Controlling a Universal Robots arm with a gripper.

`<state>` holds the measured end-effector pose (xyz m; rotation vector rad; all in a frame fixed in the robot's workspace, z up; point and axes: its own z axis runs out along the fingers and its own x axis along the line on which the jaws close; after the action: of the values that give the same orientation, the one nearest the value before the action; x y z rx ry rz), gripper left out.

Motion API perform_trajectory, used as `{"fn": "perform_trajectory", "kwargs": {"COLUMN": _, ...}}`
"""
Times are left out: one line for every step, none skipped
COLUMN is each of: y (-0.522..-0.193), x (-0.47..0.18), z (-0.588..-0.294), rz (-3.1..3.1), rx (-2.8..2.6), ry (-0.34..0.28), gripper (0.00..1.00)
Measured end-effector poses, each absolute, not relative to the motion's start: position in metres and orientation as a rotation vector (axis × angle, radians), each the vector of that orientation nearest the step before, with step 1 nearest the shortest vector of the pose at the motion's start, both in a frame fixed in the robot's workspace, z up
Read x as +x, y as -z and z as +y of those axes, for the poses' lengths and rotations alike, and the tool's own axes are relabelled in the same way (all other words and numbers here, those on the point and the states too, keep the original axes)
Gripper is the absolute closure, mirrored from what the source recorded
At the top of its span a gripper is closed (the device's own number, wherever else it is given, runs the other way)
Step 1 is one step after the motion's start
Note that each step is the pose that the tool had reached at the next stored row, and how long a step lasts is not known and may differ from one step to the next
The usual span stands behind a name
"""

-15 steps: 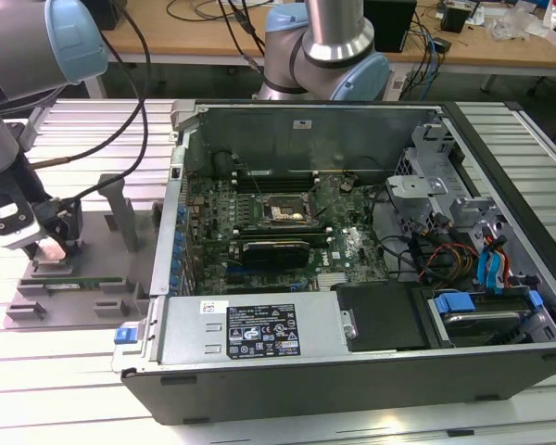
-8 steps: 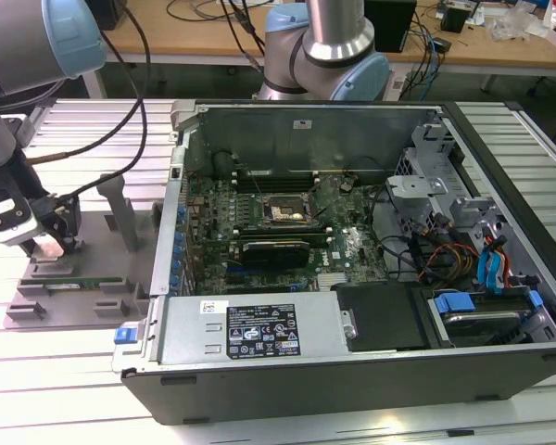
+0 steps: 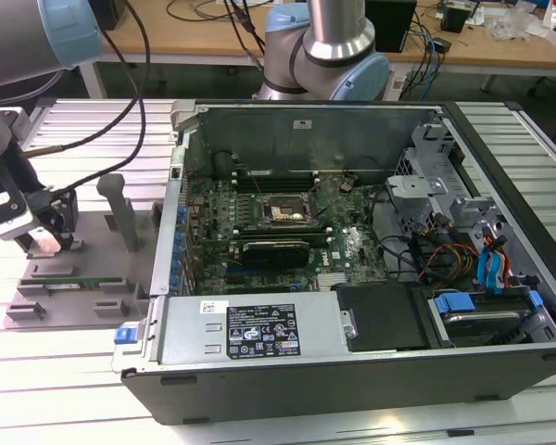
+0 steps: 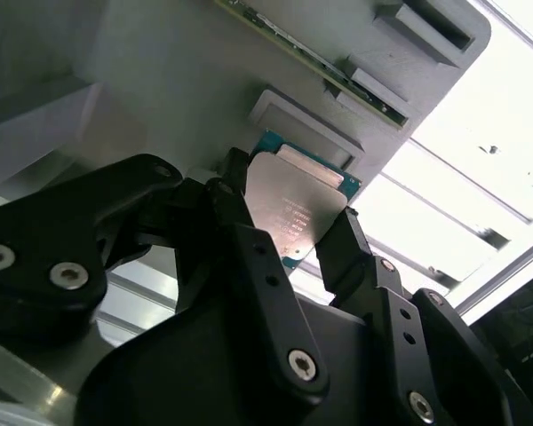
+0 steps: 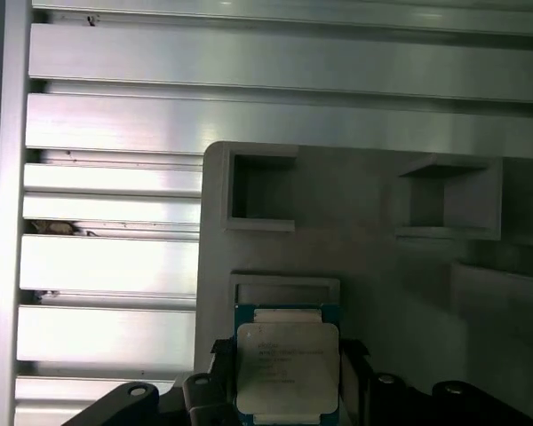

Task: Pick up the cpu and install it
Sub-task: 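Pick up the cpu and move it towards the insertion slot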

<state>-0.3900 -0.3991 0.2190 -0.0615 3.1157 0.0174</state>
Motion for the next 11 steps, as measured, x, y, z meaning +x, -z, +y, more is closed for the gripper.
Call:
{"fn": "perform_trajectory", "kwargs": {"y": -0.2196, "x": -0.39, "z": -0.3991, "rz": 3.116, "rx": -0.061, "ry": -0.018, "gripper": 0.45}}
{"fn": "perform_trajectory", "kwargs": {"y": -0.2202, "x": -0.39, "z": -0.3991, "rz": 3.116, "rx": -0.061, "ry": -0.018, "gripper": 0.45}}
{"fn": "perform_trajectory", "kwargs": {"y": -0.2212, "x": -0.39, "z": -0.3991, "rz": 3.116, "rx": -0.062, "ry": -0.017, "gripper": 0.45}}
{"fn": "perform_trajectory", "kwargs": {"y": -0.2218, "x": -0.39, "z": -0.3991, "rz": 3.116, "rx": -0.061, "ry": -0.018, "gripper": 0.45}}
{"fn": "perform_trajectory", "kwargs": {"y": -0.2221, "x": -0.39, "z": -0.3991, "rz": 3.116, "rx": -0.061, "ry": -0.018, "gripper": 0.45}}
{"fn": "perform_trajectory", "kwargs": {"y": -0.2233, "x": -0.39, "z": -0.3991, "rz": 3.116, "rx": -0.061, "ry": -0.018, "gripper": 0.45}}
{"fn": "perform_trajectory", "kwargs": {"y": -0.224, "x": -0.39, "z": -0.3991, "rz": 3.116, "rx": -0.062, "ry": -0.018, "gripper": 0.45}}
{"fn": "perform_trajectory", "kwargs": {"y": -0.2246, "x": -0.39, "z": -0.3991, "rz": 3.116, "rx": -0.062, "ry": -0.018, "gripper": 0.45}}
{"fn": "perform_trajectory", "kwargs": {"y": -0.2256, "x": -0.39, "z": -0.3991, "rz": 3.116, "rx": -0.061, "ry": -0.018, "gripper": 0.45}}
{"fn": "perform_trajectory", "kwargs": {"y": -0.2268, "x": -0.39, "z": -0.3991, "rz": 3.116, "rx": -0.061, "ry": -0.017, "gripper": 0.45}}
{"fn": "perform_trajectory", "kwargs": {"y": -0.2284, "x": -0.39, "z": -0.3991, "rz": 3.116, "rx": -0.061, "ry": -0.017, "gripper": 0.45}}
